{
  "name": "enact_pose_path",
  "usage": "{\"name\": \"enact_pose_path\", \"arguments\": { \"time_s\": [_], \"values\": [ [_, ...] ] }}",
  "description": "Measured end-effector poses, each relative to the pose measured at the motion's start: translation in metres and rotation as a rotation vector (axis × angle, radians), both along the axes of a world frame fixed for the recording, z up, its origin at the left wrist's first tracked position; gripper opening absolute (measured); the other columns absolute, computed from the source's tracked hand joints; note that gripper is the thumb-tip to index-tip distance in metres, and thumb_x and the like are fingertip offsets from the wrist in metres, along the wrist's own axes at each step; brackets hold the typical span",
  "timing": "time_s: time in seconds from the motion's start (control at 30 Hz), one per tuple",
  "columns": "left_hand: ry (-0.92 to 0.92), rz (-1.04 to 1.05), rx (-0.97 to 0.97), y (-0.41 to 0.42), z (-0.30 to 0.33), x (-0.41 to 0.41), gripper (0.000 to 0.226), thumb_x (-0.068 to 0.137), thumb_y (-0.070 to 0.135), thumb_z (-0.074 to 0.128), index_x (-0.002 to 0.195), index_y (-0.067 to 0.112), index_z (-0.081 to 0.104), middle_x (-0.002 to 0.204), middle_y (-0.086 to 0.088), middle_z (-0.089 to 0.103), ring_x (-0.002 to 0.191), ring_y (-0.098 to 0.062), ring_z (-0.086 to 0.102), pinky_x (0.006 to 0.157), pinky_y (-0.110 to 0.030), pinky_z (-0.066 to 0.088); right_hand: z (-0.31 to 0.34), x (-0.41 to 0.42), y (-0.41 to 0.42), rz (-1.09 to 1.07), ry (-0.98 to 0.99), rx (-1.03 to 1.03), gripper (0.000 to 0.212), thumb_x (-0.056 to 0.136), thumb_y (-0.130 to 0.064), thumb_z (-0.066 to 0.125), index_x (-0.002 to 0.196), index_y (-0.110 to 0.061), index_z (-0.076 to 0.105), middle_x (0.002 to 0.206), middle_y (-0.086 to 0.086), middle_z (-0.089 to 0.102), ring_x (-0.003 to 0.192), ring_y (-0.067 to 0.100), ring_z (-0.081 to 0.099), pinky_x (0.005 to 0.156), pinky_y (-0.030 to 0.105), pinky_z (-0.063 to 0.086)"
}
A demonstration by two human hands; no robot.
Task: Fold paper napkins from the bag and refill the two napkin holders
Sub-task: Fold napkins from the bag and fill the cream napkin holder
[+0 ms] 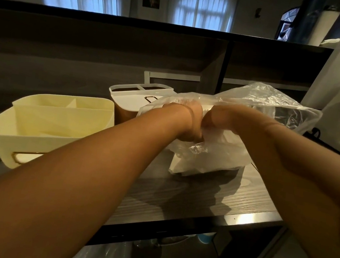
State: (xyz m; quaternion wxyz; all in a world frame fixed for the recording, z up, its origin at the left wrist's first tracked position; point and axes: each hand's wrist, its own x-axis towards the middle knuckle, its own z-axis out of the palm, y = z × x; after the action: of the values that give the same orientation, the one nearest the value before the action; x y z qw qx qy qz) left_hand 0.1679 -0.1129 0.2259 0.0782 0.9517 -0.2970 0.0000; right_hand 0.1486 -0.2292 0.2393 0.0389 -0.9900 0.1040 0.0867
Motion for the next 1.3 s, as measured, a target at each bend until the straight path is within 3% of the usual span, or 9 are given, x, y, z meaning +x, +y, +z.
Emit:
{"name": "enact_pose_path", "arguments": {
  "time_s": [0.1,0.27,0.5,0.67,0.8,0.9,1.03,1.13,1.3],
  "values": [
    [-0.007,0.035,-0.038,0.004,0.003,-0.002,0.053,0.076,0.049,0.078,0.118,0.022,0.061,0.098,-0.002,0.065,0.090,-0.024,0.063,0.085,-0.043,0.057,0.008,-0.003,-0.012,-0.019,-0.132,0.153,0.009,0.093,-0.020,0.058,0.097,-0.014,0.063,0.108,0.014,0.062,0.112,0.036,0.058,0.086,0.042,0.045],
    [0.014,0.061,-0.036,0.008,0.010,-0.014,0.068,0.079,0.046,0.079,0.136,0.020,0.053,0.117,-0.003,0.063,0.100,-0.026,0.061,0.092,-0.044,0.055,0.009,-0.002,-0.014,-0.084,-0.238,0.163,0.034,0.097,-0.029,0.061,0.126,-0.013,0.064,0.122,0.008,0.063,0.110,0.028,0.057,0.097,0.038,0.047],
    [0.019,0.034,0.047,0.012,0.018,-0.024,0.069,0.082,0.044,0.078,0.138,0.016,0.051,0.120,-0.006,0.062,0.093,-0.023,0.060,0.075,-0.035,0.054,0.000,0.002,-0.008,-0.112,-0.180,0.087,0.036,0.096,-0.032,0.063,0.123,-0.009,0.066,0.116,0.011,0.065,0.106,0.029,0.061,0.090,0.037,0.050],
    [0.016,0.048,0.051,0.015,0.015,-0.016,0.066,0.079,0.049,0.079,0.133,0.019,0.056,0.114,-0.004,0.064,0.098,-0.025,0.061,0.089,-0.042,0.054,-0.001,0.004,0.000,-0.074,-0.146,0.052,0.037,0.098,-0.027,0.059,0.131,-0.009,0.062,0.123,0.012,0.064,0.112,0.030,0.060,0.101,0.041,0.049],
    [0.030,0.074,0.018,0.016,0.016,-0.013,0.065,0.081,0.054,0.073,0.132,0.019,0.055,0.111,-0.003,0.063,0.096,-0.024,0.060,0.090,-0.043,0.053,0.005,-0.001,-0.003,-0.059,-0.284,0.002,0.029,0.098,-0.025,0.053,0.121,-0.010,0.063,0.106,0.006,0.063,0.099,0.025,0.059,0.082,0.033,0.047],
    [0.036,0.052,-0.059,0.017,0.015,-0.011,0.062,0.083,0.059,0.069,0.132,0.022,0.057,0.110,-0.002,0.064,0.097,-0.024,0.061,0.090,-0.045,0.054,0.006,-0.009,-0.008,-0.102,-0.350,0.158,0.021,0.099,-0.019,0.052,0.117,-0.011,0.060,0.111,0.010,0.061,0.097,0.024,0.056,0.081,0.033,0.045],
    [0.107,0.068,-0.219,0.020,0.022,-0.023,0.074,0.086,0.058,0.068,0.144,0.018,0.044,0.129,-0.007,0.058,0.108,-0.027,0.058,0.092,-0.040,0.051,0.017,-0.034,-0.012,-0.162,-0.679,0.185,0.030,0.097,-0.018,0.056,0.126,-0.016,0.061,0.112,0.007,0.064,0.099,0.024,0.060,0.081,0.033,0.051],
    [0.167,0.035,-0.396,0.025,0.027,-0.030,0.082,0.085,0.062,0.066,0.148,0.017,0.039,0.140,-0.009,0.053,0.121,-0.029,0.054,0.092,-0.037,0.044,0.026,-0.054,-0.010,-0.264,-0.839,0.564,0.024,0.093,-0.020,0.062,0.116,-0.023,0.064,0.102,0.001,0.067,0.095,0.023,0.066,0.082,0.040,0.059],
    [0.375,-0.066,-0.752,0.041,0.031,-0.046,0.086,0.088,0.057,0.066,0.156,0.019,0.028,0.144,0.002,0.049,0.125,-0.023,0.052,0.092,-0.030,0.045,0.039,-0.090,0.004,-0.286,-0.949,1.222,0.034,0.092,-0.013,0.063,0.126,-0.014,0.062,0.110,0.011,0.065,0.094,0.020,0.064,0.066,0.026,0.055]
  ]
}}
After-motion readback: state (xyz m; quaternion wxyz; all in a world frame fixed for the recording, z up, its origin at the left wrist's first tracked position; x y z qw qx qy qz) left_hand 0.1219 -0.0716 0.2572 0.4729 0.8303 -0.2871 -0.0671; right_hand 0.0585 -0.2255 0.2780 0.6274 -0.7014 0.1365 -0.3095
